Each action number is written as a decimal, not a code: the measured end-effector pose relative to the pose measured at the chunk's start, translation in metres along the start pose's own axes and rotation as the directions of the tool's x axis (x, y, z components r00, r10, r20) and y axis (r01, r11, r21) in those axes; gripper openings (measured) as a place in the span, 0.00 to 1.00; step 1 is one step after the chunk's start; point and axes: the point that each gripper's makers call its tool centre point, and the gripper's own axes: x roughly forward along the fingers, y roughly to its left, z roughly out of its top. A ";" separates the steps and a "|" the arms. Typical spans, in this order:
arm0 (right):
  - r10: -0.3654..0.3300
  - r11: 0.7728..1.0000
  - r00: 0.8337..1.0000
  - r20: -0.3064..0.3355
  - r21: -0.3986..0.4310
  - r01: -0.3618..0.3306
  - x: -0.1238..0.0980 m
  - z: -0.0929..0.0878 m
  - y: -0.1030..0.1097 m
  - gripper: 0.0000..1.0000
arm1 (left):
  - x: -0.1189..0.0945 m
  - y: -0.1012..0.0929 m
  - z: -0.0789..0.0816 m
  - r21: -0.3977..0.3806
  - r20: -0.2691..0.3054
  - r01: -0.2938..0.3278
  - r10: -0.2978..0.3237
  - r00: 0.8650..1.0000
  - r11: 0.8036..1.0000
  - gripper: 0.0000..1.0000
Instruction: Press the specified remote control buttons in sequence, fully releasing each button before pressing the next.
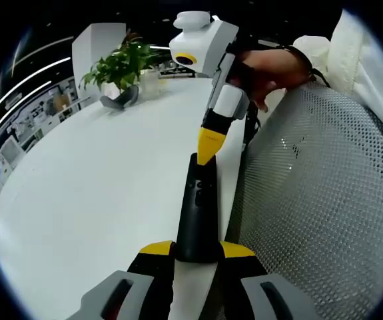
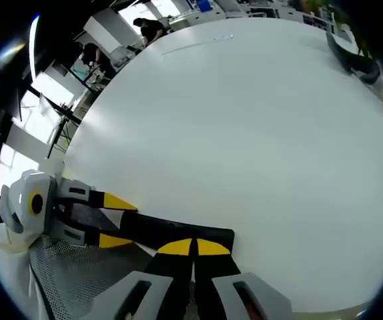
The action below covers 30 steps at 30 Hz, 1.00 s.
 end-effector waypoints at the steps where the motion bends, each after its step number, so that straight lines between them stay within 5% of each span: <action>1: 0.001 1.000 1.000 0.000 0.002 -0.001 0.000 0.000 0.000 0.00 | 0.000 0.000 0.000 0.000 0.000 0.000 0.000 1.000 1.000 0.25; 30: -0.030 0.999 1.000 0.000 -0.024 0.030 0.001 -0.001 0.000 0.00 | -0.001 -0.001 0.000 0.004 -0.004 -0.002 0.002 1.000 1.000 0.25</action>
